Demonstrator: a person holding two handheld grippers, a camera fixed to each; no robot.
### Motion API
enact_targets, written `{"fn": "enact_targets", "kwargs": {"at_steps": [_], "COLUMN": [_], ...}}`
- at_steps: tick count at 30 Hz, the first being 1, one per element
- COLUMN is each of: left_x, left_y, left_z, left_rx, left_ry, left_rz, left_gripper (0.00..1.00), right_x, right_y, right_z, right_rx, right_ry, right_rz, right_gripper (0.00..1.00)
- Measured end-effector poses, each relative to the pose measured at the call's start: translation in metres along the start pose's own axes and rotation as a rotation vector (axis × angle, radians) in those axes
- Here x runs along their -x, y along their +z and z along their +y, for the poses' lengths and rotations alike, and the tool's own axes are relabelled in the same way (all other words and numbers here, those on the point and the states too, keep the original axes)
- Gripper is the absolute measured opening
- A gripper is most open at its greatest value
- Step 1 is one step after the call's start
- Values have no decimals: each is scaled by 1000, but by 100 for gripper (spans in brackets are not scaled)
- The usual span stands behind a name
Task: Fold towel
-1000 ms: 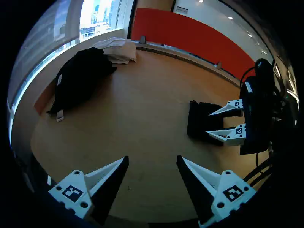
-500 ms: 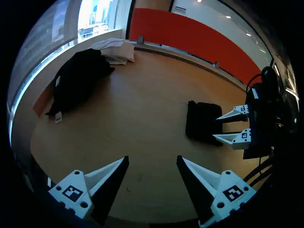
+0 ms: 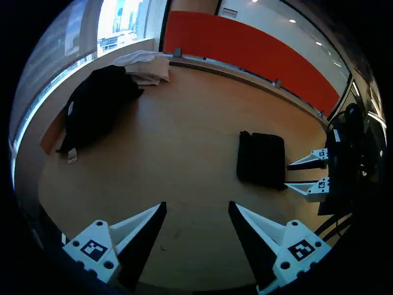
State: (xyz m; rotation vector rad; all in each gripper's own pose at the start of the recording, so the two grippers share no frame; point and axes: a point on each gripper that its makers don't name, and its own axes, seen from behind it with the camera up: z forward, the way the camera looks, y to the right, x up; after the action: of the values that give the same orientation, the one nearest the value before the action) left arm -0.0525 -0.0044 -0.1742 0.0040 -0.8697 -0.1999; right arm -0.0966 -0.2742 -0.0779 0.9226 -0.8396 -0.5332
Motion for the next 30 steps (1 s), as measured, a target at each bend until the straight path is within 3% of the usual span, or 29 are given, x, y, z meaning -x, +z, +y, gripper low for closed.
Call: {"fn": "enact_targets", "kwargs": {"at_steps": [20,30], "left_x": [0,-1], "left_y": [4,6], "left_z": [5,5], "left_rx": [3,5], "left_ry": [3,6], "left_rz": [-4,-7], "left_gripper": [94,93], "right_x": [28,32], "right_y": [9,13], "right_z": [-9,-7], "right_rx": [0,-3], "right_ry": [50,69], "right_rz": [-28,-28], "right_gripper": [66,45]}}
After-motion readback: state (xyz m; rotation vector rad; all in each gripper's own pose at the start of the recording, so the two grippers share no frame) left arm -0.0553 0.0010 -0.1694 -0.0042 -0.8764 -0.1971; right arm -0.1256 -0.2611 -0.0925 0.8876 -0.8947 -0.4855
